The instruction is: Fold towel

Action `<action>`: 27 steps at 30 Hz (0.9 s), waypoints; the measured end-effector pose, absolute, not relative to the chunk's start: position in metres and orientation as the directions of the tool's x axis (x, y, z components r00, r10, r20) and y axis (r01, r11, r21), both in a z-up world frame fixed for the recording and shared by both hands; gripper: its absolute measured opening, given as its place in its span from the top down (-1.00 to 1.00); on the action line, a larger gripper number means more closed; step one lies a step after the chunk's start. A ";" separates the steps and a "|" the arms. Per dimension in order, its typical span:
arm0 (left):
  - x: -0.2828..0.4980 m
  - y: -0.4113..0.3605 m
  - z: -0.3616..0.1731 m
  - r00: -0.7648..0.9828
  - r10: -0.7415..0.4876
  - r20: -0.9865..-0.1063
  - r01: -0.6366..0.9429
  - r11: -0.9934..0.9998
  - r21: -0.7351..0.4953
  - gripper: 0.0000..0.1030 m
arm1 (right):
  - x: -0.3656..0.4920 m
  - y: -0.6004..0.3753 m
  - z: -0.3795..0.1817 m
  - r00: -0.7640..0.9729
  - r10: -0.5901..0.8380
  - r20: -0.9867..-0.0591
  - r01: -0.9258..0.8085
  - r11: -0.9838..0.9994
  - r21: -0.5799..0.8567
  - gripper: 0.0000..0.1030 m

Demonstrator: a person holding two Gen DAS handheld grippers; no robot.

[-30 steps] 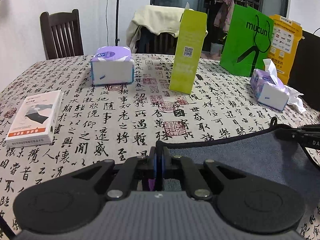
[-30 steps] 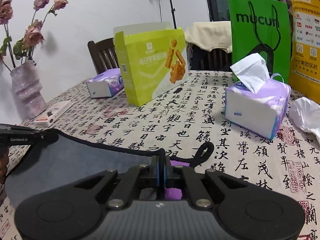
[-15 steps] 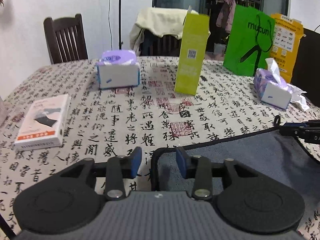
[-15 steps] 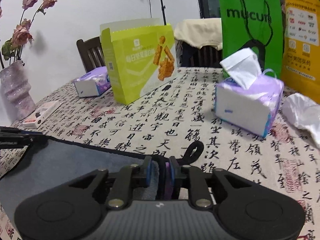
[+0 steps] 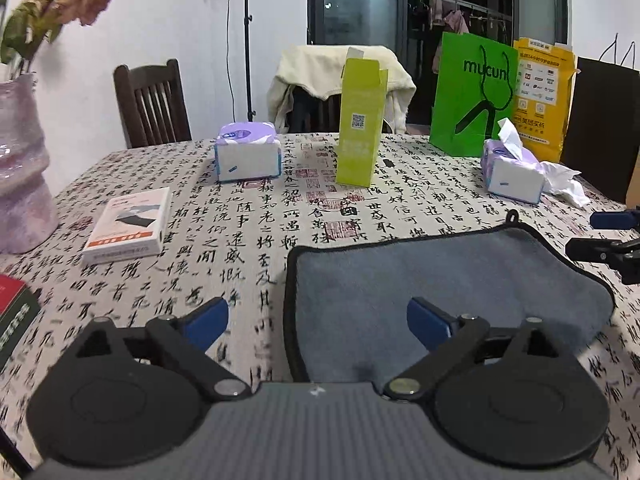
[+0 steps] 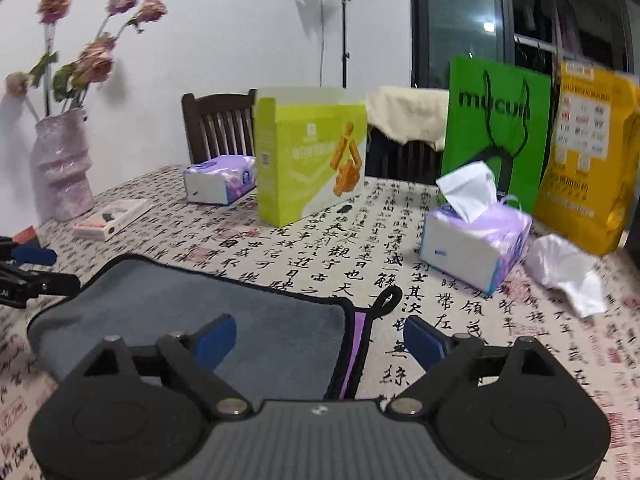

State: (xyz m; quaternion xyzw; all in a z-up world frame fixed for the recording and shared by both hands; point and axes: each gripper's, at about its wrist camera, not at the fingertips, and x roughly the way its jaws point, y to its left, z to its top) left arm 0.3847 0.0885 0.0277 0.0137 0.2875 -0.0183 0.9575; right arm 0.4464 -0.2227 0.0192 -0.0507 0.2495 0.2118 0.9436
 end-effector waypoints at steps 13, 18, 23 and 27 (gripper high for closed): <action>0.321 0.073 0.041 0.880 0.002 -0.474 0.015 0.999 0.032 -1.00 | 0.386 -0.224 0.031 0.810 0.394 -0.434 -0.435 0.900 0.007 -1.00; 0.300 0.069 0.046 0.892 0.013 -0.451 0.007 0.999 0.042 -1.00 | 0.363 -0.225 0.035 0.820 0.397 -0.412 -0.430 0.903 0.013 -1.00; 0.277 0.066 0.048 0.905 0.015 -0.424 0.003 0.999 0.040 -1.00 | 0.340 -0.227 0.036 0.826 0.403 -0.393 -0.431 0.902 0.020 -1.00; 0.255 0.062 0.047 0.912 0.015 -0.410 -0.001 0.999 0.035 -1.00 | 0.320 -0.230 0.035 0.830 0.408 -0.381 -0.432 0.902 0.025 -1.00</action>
